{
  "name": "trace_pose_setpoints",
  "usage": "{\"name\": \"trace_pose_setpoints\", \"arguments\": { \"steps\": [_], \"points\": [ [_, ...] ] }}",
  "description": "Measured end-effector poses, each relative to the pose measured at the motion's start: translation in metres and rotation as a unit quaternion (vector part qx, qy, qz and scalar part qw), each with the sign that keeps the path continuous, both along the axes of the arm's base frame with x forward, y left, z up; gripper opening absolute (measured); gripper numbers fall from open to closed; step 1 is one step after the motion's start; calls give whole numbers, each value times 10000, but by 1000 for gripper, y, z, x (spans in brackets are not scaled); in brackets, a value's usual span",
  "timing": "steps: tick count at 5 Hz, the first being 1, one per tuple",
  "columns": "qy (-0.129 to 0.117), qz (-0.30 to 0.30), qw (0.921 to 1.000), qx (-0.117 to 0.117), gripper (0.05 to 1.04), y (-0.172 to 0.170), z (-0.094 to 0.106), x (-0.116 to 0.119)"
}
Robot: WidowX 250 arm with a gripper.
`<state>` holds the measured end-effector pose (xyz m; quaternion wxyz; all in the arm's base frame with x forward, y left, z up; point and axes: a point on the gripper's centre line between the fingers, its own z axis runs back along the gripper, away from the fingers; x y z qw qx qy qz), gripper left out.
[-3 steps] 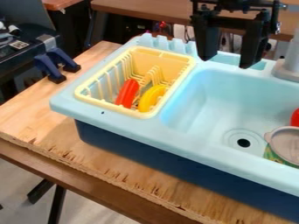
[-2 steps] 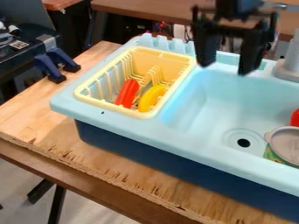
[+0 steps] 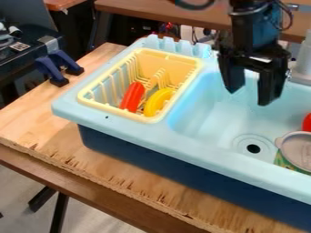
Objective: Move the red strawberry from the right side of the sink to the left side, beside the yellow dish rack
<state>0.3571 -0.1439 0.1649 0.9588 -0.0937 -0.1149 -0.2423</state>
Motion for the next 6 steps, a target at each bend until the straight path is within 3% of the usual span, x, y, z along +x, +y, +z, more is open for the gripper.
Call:
{"name": "trace_pose_setpoints", "arguments": {
  "steps": [1, 2, 3, 6],
  "points": [
    [-513, -260, 9980, -256, 1006, -14, 4, 12],
    [-364, -222, 9976, -549, 1006, -20, -12, 19],
    [-271, -237, 9970, -680, 1006, -33, -13, 30],
    [-122, -454, 9978, -458, 1006, -68, -42, 34]
  ]
}}
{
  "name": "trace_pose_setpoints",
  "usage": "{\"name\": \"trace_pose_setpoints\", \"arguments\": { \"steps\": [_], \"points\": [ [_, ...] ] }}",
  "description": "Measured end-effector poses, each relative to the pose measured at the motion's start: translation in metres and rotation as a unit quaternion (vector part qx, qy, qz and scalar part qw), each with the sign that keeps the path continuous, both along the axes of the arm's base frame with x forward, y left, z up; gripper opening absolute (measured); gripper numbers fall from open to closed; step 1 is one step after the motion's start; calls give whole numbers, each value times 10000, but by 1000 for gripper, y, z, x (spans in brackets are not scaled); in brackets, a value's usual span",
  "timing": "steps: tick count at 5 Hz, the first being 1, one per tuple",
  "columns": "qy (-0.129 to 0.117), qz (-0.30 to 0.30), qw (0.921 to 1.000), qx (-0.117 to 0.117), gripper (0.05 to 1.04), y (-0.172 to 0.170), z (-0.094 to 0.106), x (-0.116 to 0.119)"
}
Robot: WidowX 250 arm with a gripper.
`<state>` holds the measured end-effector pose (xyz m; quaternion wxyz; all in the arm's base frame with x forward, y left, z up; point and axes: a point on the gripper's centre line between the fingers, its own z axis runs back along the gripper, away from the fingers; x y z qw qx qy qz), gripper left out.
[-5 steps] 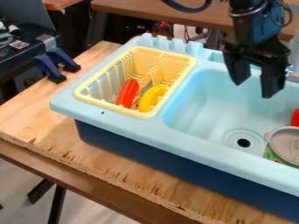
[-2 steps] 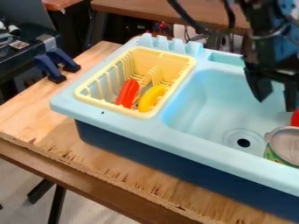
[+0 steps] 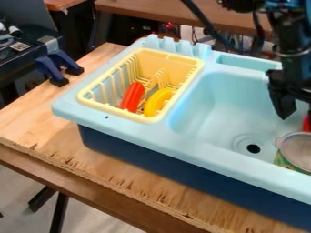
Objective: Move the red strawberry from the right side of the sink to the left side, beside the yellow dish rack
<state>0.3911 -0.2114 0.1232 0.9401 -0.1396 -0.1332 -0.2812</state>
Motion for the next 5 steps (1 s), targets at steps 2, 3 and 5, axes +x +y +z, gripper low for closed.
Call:
{"name": "trace_pose_setpoints", "arguments": {
  "steps": [2, 3, 5],
  "points": [
    [81, 15, 9999, 113, 1005, -7, -12, 0],
    [35, 21, 9996, 283, 1006, -6, -23, 5],
    [-374, 80, 9986, 367, 1006, -14, -22, 15]
  ]
}}
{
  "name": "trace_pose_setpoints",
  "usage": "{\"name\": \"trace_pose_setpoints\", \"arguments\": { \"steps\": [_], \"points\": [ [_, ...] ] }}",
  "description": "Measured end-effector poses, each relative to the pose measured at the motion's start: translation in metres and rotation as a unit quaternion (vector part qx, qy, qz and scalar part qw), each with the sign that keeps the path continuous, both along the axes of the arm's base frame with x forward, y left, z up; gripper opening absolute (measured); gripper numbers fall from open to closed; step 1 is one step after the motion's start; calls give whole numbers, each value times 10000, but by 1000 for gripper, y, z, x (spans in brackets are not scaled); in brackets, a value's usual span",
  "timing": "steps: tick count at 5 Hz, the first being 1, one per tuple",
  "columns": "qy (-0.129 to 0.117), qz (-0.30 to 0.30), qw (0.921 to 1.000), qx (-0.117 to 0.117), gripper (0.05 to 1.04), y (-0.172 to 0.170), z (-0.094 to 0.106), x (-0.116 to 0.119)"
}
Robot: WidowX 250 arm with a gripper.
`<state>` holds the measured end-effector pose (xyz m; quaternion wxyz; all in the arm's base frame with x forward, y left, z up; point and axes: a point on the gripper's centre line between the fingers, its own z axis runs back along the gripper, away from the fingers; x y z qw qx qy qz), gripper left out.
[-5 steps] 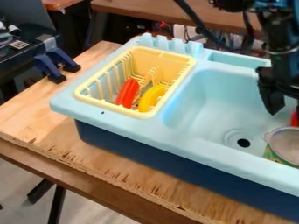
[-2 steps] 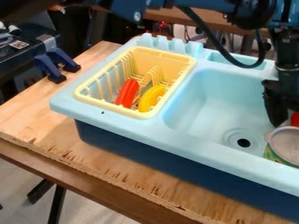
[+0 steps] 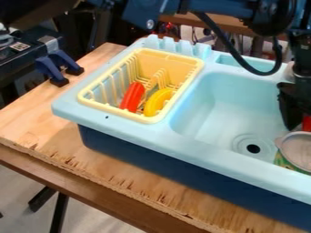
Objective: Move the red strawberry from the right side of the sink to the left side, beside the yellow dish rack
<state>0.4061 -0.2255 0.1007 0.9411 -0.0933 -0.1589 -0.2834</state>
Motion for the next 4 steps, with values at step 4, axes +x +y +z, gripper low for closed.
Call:
{"name": "trace_pose_setpoints", "arguments": {
  "steps": [4],
  "points": [
    [-465, 74, 9978, -457, 820, -6, -4, -7]
  ]
}}
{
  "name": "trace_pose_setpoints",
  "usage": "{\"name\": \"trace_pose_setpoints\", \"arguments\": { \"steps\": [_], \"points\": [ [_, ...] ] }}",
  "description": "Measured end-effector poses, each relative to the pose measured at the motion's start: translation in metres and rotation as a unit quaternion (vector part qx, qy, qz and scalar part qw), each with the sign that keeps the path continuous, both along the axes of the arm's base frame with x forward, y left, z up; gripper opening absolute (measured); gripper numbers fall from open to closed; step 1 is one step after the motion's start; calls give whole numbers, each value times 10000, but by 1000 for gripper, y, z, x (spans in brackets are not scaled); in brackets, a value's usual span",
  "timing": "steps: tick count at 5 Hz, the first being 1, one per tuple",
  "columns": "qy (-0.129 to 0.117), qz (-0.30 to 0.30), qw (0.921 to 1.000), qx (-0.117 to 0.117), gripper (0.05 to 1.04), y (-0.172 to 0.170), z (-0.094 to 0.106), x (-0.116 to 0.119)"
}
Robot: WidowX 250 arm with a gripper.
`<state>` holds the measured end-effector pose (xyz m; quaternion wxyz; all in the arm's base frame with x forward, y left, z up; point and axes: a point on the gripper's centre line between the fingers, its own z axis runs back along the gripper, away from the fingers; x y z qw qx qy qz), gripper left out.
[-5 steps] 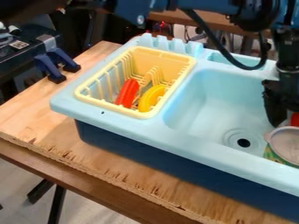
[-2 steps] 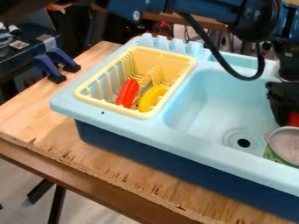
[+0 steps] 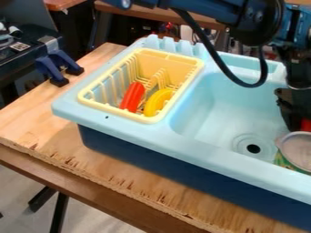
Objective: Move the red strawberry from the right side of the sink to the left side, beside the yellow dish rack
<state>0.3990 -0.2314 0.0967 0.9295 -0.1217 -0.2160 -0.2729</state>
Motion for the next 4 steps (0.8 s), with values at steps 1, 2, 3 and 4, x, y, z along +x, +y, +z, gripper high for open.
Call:
{"name": "trace_pose_setpoints", "arguments": {
  "steps": [1, 2, 3, 4],
  "points": [
    [-123, -156, 9997, -121, 820, 2, 18, -19],
    [-397, -172, 9989, -206, 820, 13, 45, -34],
    [-484, -125, 9987, 75, 820, 24, 52, -36],
    [-455, 326, 9977, 375, 820, 45, 49, -29]
  ]
}}
